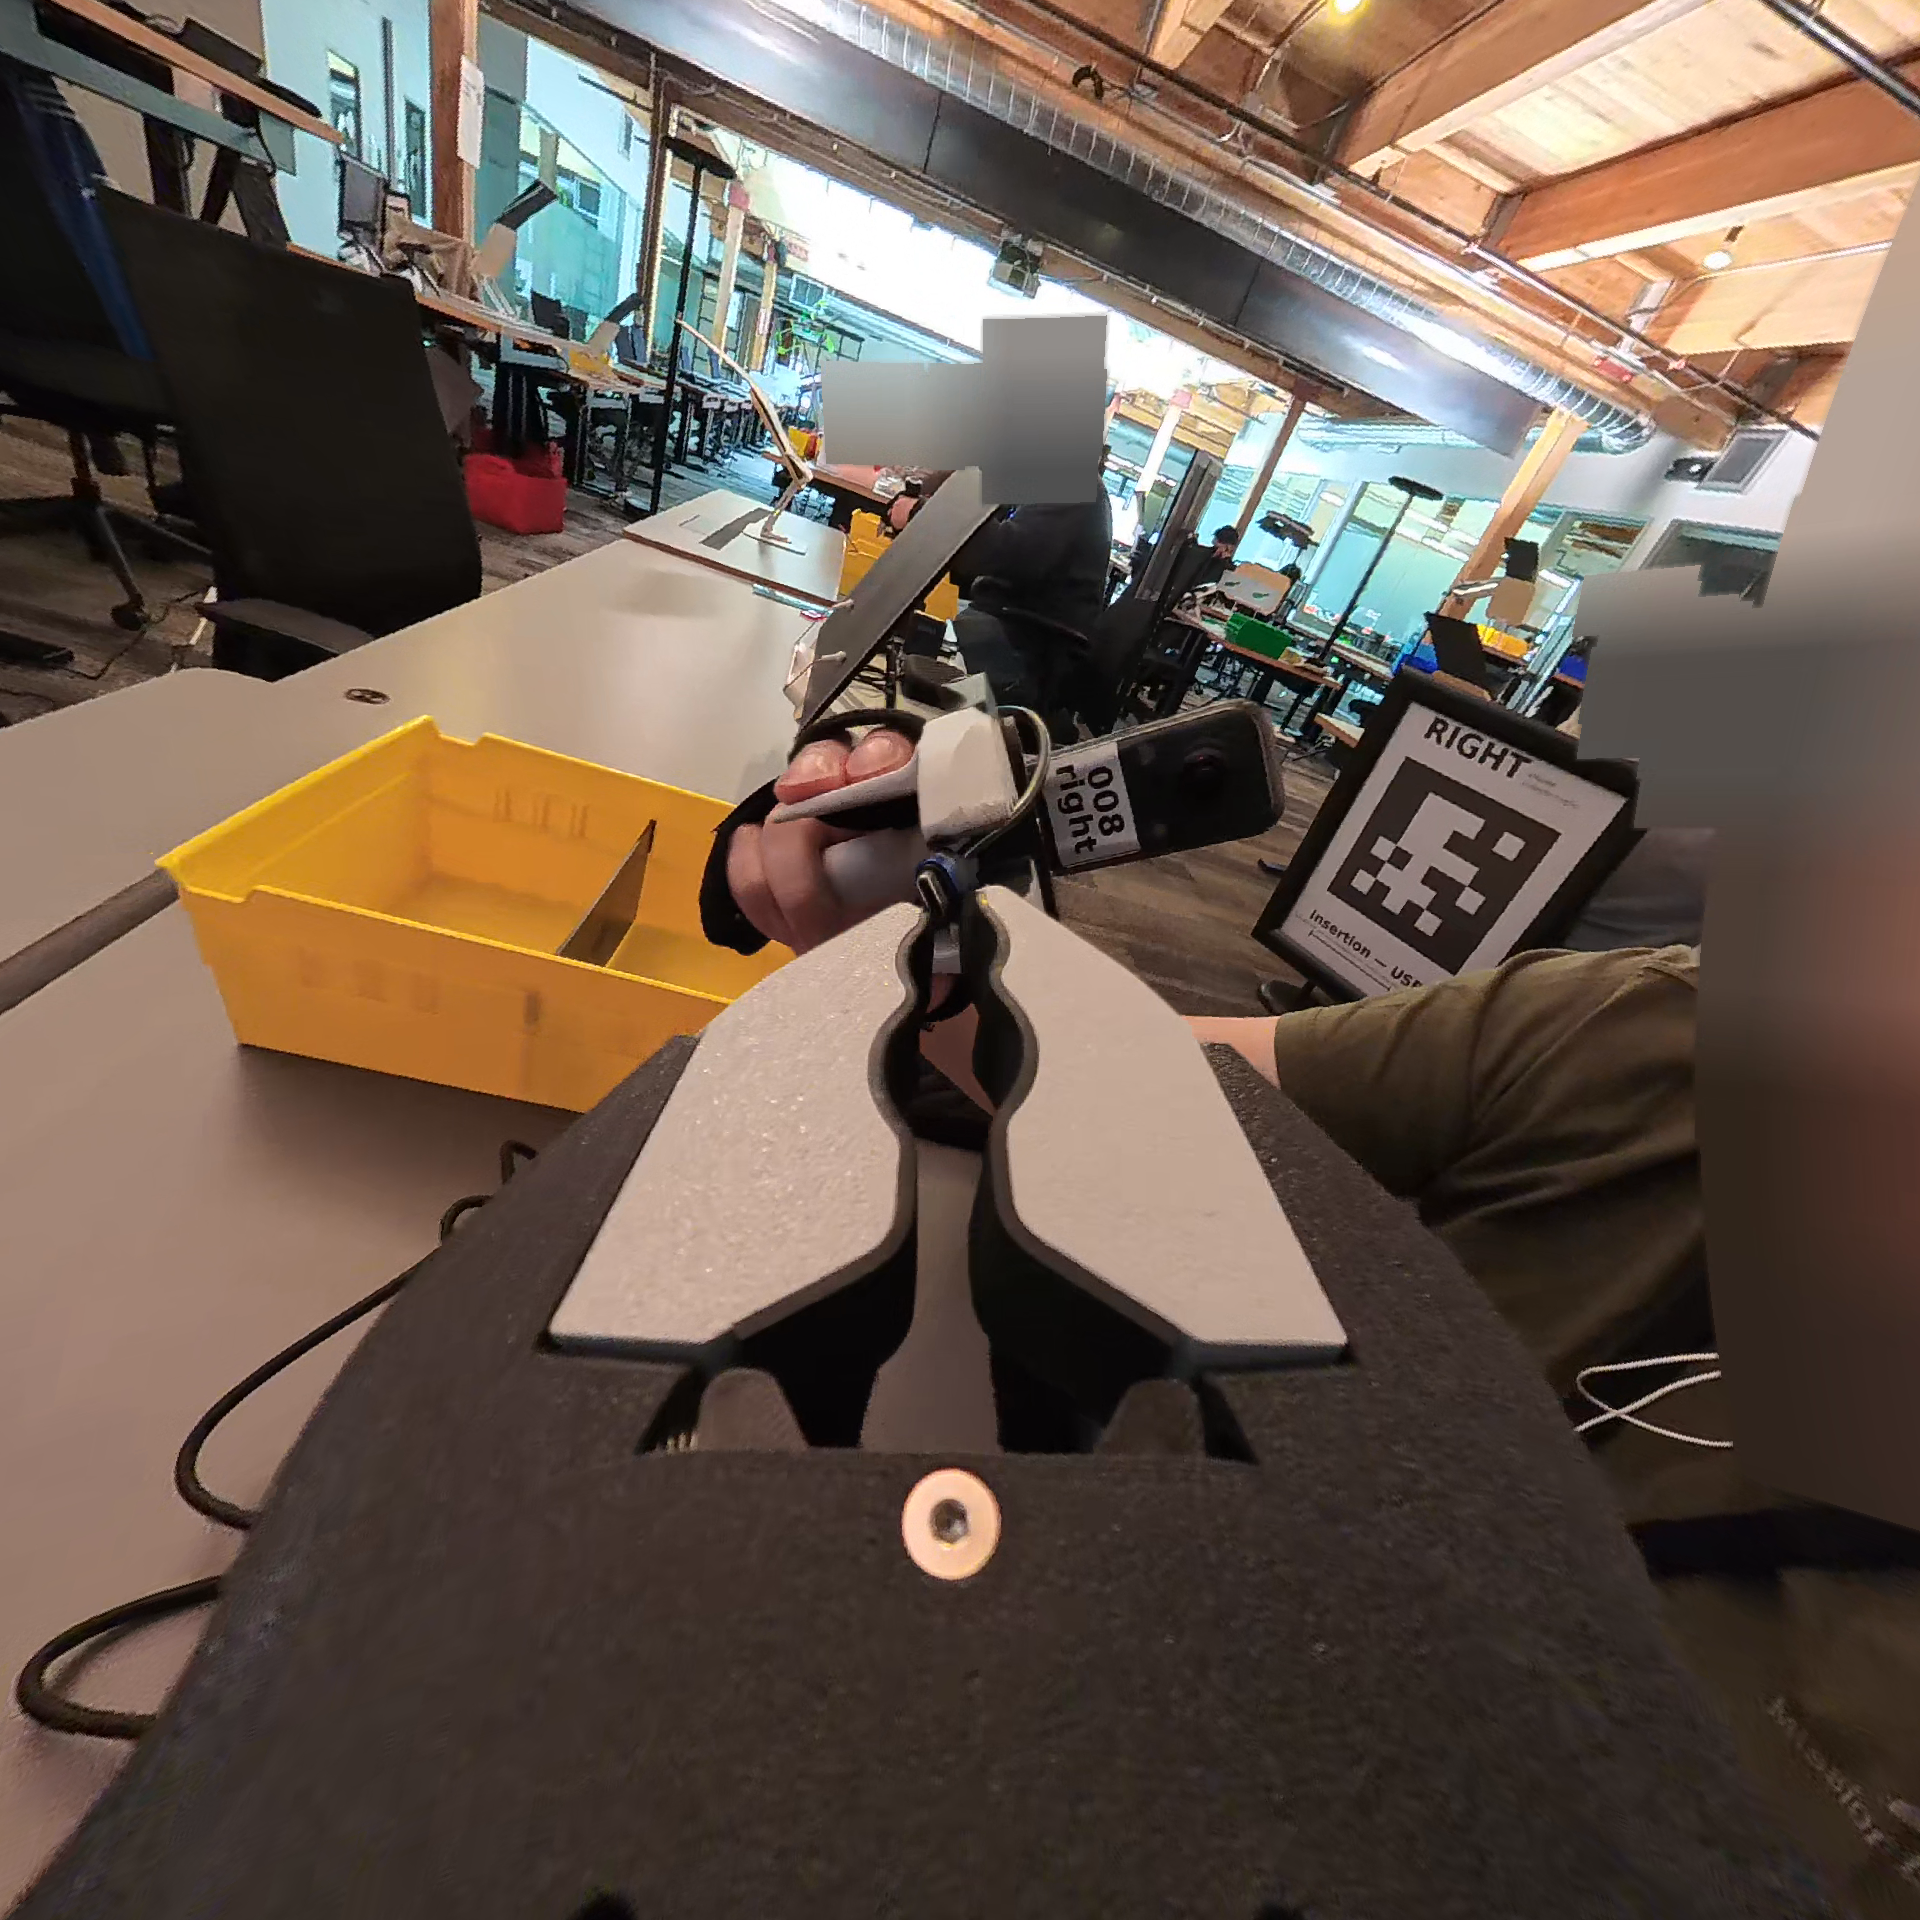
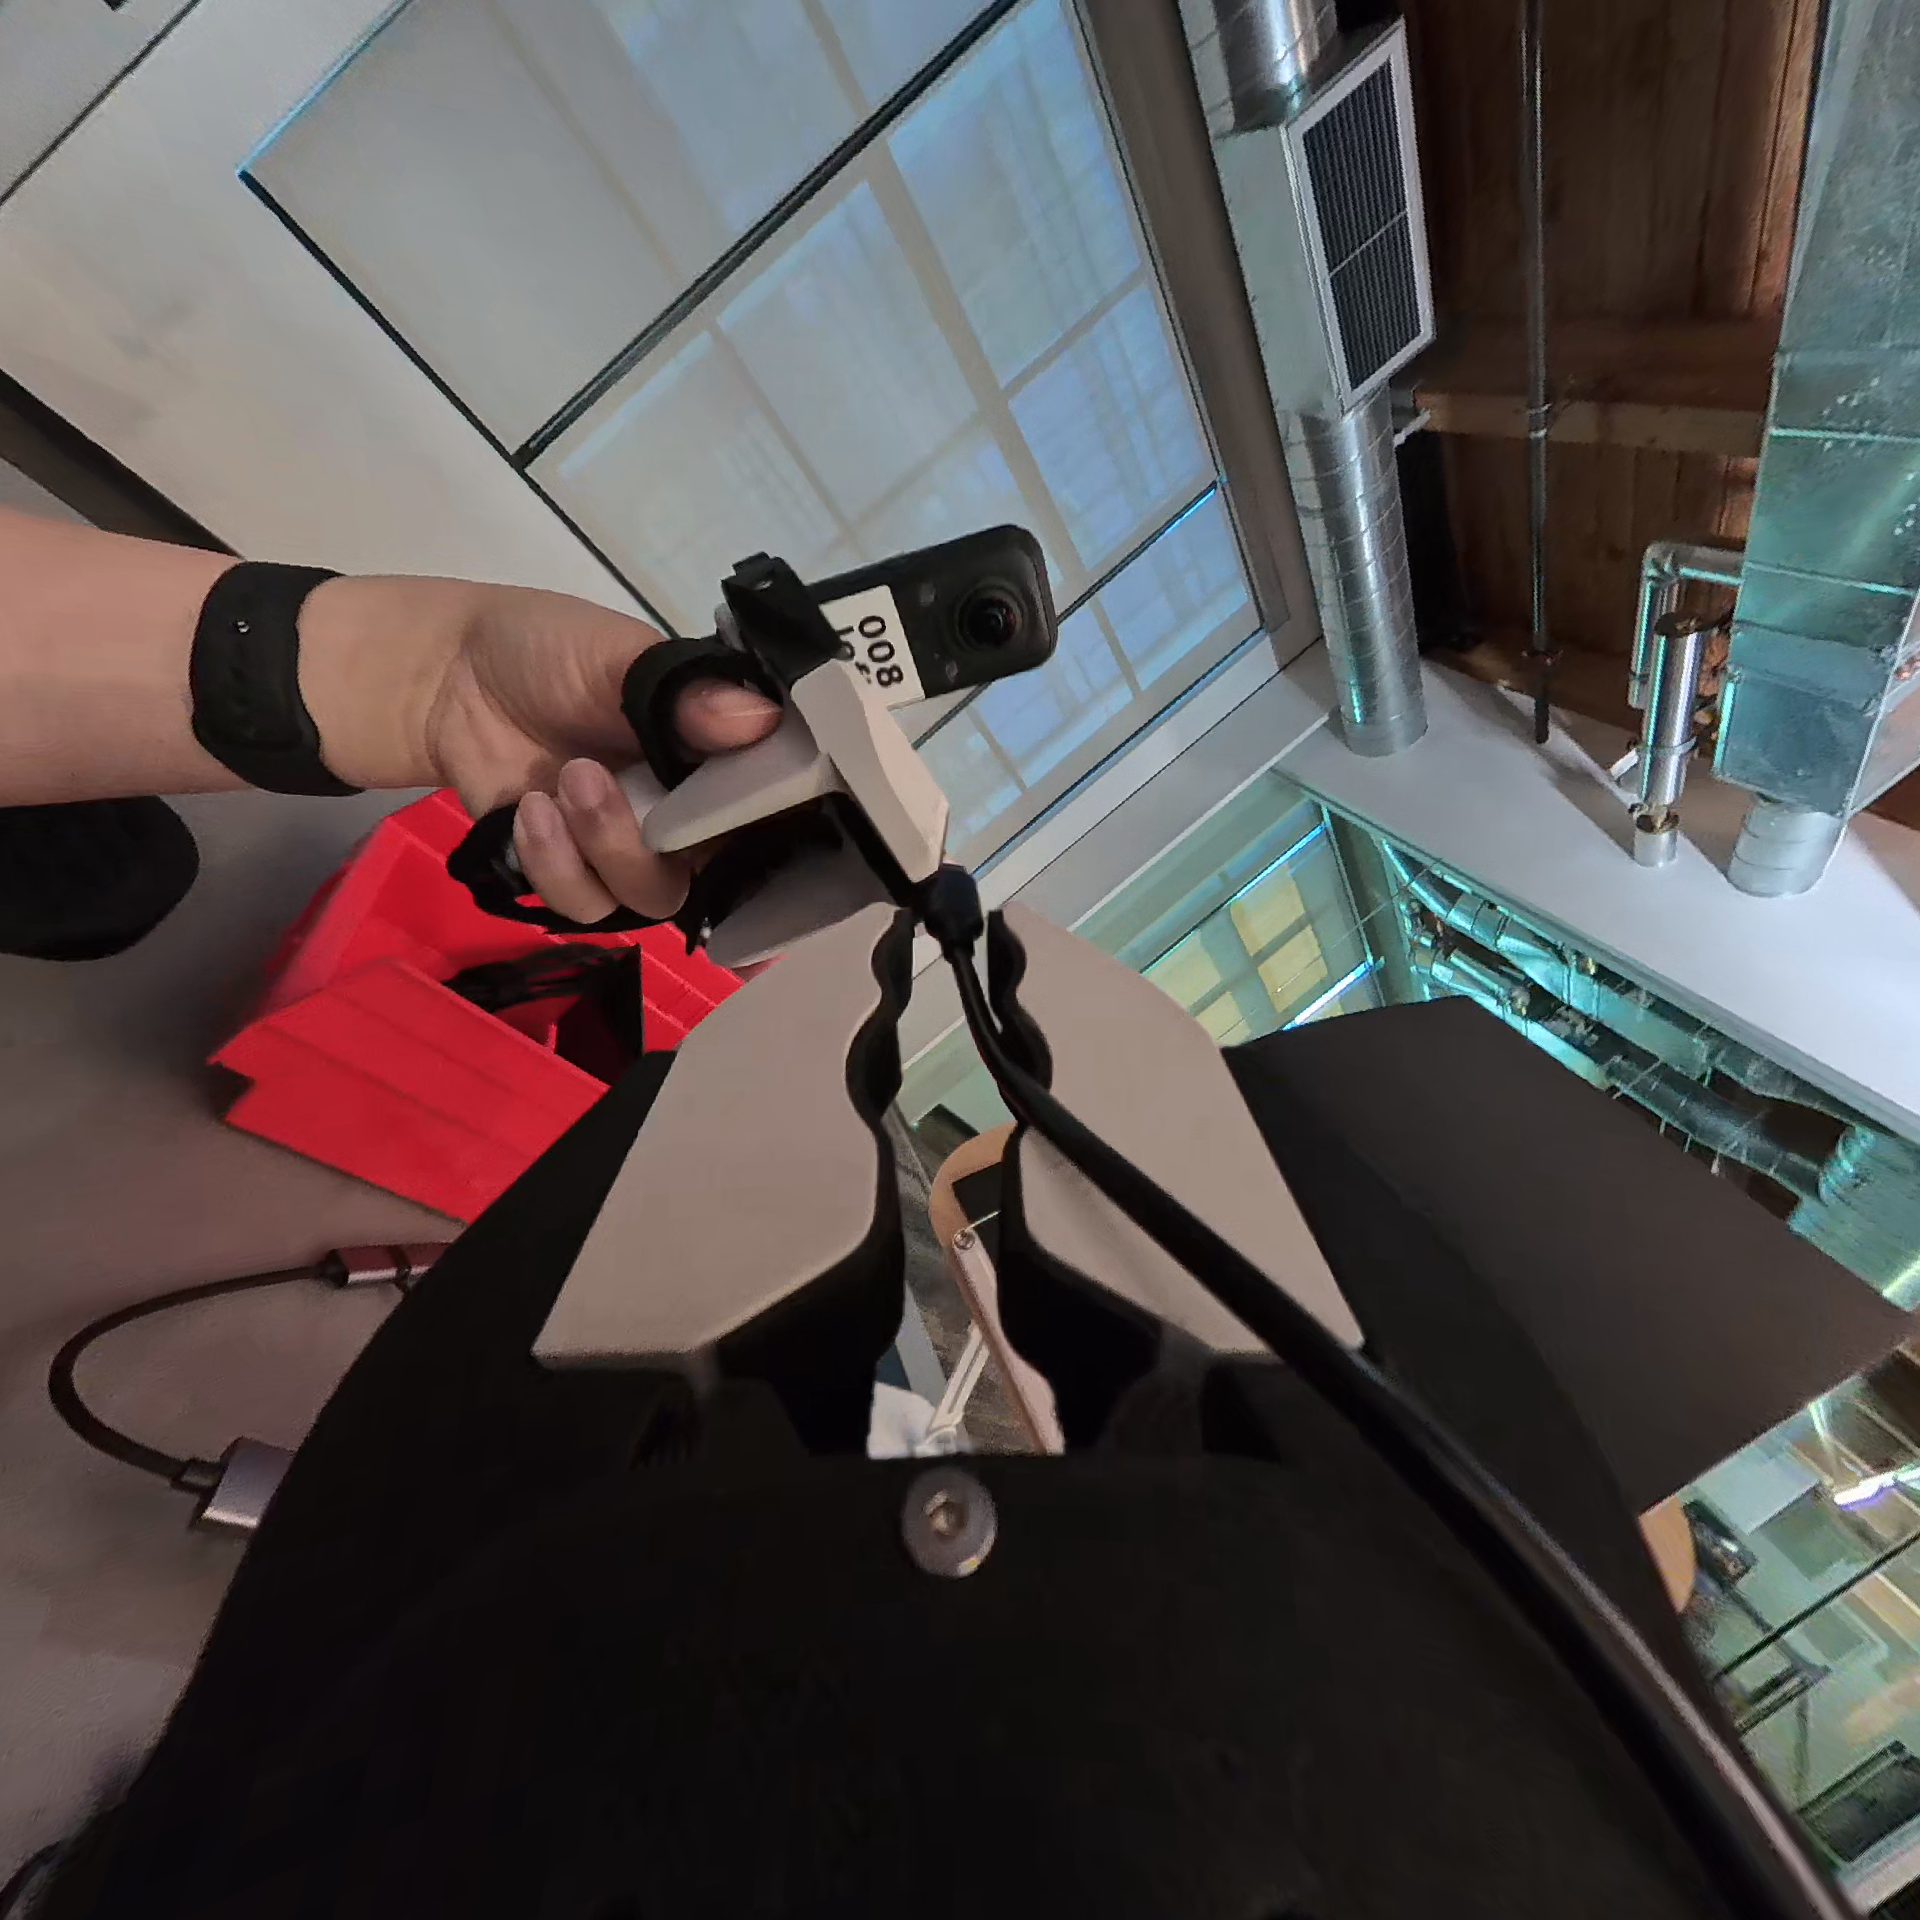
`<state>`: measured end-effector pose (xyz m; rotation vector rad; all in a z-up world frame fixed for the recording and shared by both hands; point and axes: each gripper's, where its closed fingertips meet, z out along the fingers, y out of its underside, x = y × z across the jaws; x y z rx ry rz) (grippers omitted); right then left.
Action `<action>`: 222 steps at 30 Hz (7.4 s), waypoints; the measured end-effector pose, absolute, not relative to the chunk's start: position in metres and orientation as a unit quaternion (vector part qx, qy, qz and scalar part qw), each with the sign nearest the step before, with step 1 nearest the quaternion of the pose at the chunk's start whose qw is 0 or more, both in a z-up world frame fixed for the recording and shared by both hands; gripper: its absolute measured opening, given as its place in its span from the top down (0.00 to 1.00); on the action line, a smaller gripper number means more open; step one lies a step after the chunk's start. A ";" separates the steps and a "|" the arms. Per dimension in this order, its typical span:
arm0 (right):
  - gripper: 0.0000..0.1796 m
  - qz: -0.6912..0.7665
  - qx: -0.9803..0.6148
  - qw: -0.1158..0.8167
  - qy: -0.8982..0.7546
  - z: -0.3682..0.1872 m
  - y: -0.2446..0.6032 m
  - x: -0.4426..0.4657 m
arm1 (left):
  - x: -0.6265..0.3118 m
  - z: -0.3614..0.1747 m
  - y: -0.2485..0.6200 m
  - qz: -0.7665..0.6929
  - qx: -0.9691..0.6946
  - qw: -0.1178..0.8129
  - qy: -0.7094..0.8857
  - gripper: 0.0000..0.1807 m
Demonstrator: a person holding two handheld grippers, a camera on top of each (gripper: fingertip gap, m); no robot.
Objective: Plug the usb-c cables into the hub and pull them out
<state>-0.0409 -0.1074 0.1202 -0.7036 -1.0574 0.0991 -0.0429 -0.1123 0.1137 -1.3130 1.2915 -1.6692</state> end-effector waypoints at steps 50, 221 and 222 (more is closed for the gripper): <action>0.93 0.115 -0.392 0.782 -0.470 0.117 -0.100 -0.046 | -0.044 0.111 -0.110 -0.608 -0.512 0.338 0.504 0.98; 0.93 0.176 -0.625 0.690 -0.320 0.092 -0.059 -0.045 | -0.061 0.020 -0.018 -0.406 -0.612 0.643 0.218 0.87; 0.93 0.159 -0.629 0.692 -0.316 0.087 -0.056 -0.046 | -0.065 0.022 -0.017 -0.403 -0.609 0.649 0.212 0.87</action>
